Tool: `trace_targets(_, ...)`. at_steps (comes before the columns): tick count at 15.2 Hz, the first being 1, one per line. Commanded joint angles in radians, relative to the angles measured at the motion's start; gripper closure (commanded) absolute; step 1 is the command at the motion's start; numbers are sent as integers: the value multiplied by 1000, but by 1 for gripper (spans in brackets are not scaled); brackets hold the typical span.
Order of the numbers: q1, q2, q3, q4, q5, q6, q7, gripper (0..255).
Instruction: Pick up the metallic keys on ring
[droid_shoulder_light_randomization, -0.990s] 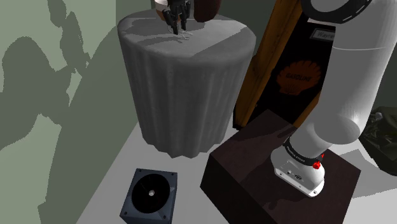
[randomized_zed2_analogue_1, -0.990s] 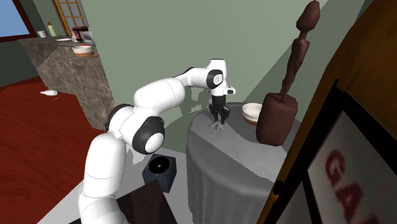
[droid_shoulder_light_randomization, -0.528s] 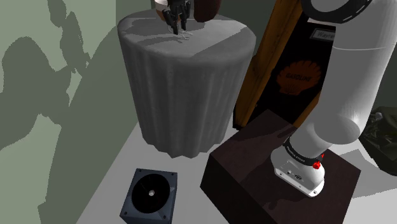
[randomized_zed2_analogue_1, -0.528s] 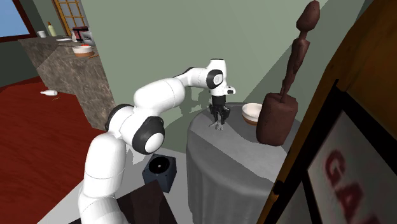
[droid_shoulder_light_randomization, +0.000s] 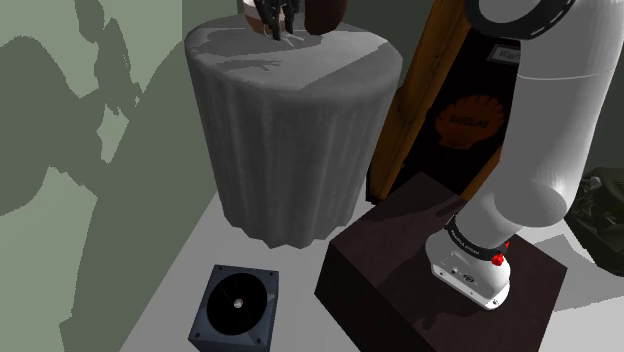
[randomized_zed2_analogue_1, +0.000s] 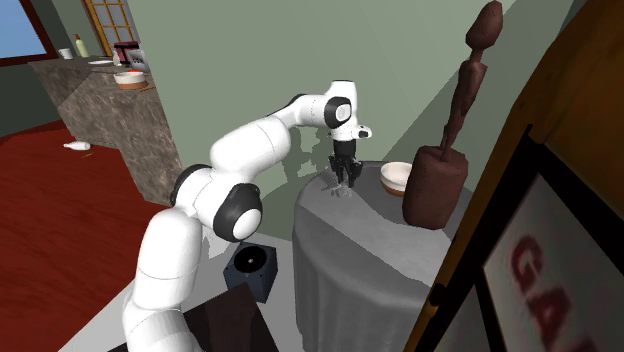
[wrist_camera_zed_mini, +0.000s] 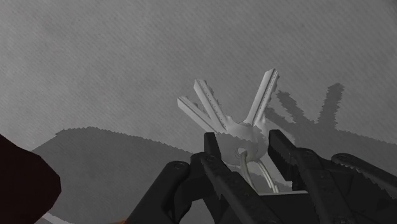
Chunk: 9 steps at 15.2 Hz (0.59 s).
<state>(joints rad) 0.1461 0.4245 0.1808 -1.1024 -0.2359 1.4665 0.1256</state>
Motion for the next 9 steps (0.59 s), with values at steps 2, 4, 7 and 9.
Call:
trace_targets(2,8,22,-1,78,-5,-56,-8,255)
trace_targets(4,15,43,-2,139,-9,-95,-14,255)
trace_targets(7,29,86,-5,251,-18,-164,-25,255)
trace_targets(9,30,88,-5,257,-19,-167,-26,255)
